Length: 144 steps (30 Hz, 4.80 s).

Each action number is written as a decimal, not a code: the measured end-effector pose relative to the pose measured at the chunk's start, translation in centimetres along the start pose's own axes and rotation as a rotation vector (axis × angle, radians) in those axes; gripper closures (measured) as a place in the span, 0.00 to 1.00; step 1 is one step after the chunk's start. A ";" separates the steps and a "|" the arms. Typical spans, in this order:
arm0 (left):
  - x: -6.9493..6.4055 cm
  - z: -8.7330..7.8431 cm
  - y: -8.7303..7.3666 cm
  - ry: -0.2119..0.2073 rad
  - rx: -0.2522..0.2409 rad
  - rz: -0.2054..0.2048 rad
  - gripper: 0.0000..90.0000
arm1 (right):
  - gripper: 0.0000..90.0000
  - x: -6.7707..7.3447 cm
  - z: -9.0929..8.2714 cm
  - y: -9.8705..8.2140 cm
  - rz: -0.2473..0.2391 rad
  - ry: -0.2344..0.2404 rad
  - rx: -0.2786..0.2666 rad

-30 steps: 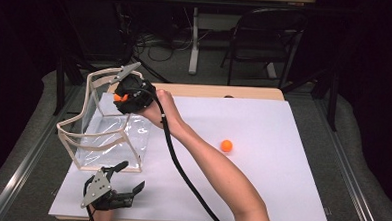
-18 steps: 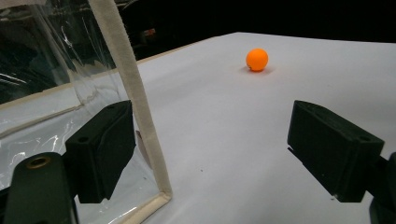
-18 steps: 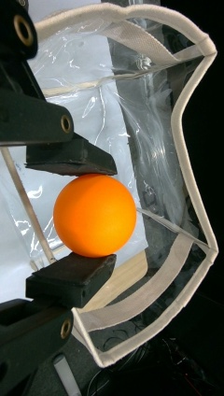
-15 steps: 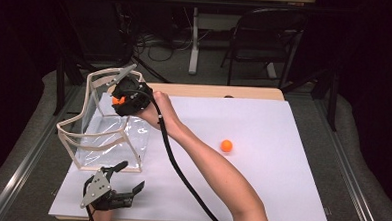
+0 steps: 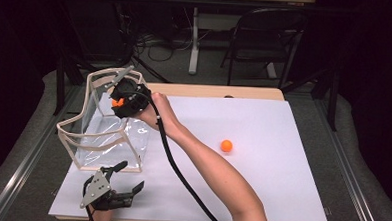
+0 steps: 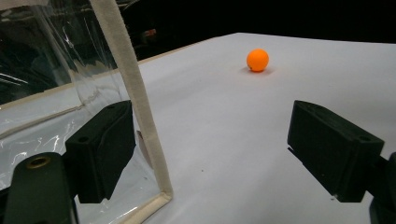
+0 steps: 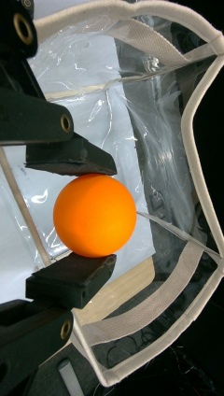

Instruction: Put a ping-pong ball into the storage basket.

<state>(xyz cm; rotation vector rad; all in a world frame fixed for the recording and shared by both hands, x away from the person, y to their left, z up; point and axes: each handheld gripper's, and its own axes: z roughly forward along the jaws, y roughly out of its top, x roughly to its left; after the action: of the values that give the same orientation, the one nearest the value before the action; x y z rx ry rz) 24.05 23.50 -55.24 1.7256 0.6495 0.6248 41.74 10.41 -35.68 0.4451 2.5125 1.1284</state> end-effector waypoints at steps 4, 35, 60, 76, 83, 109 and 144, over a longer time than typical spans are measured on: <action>0.0 0.0 0.0 -0.001 0.001 0.005 0.17 | 0.53 0.1 0.0 0.0 -0.002 0.006 -0.006; 0.0 0.1 0.0 0.002 -0.001 0.002 0.17 | 0.10 -2.8 -4.4 -4.0 0.106 -0.003 -0.074; -0.1 0.2 0.0 -0.004 0.003 0.004 0.17 | 0.07 -1.2 -5.4 -11.4 0.118 -0.009 -0.025; -0.1 0.3 0.0 -0.007 0.003 -0.001 0.17 | 0.06 -0.6 -5.9 -17.1 0.170 -0.023 0.021; -0.1 0.2 0.0 -0.004 0.001 0.000 0.17 | 0.06 -0.3 -6.2 -19.1 0.187 -0.033 0.023; -0.2 0.3 0.0 -0.011 0.003 0.007 0.17 | 0.06 2.2 -8.9 -26.9 0.247 -0.109 0.037; -0.3 -0.3 0.0 -0.003 -0.002 0.006 0.17 | 0.04 1.0 -12.1 -32.9 0.370 -0.255 0.032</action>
<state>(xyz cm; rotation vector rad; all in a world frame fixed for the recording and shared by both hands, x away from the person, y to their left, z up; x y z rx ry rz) 23.68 23.51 -55.20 1.7267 0.6417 0.6273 31.01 -17.91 -53.32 1.0269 2.2830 1.0752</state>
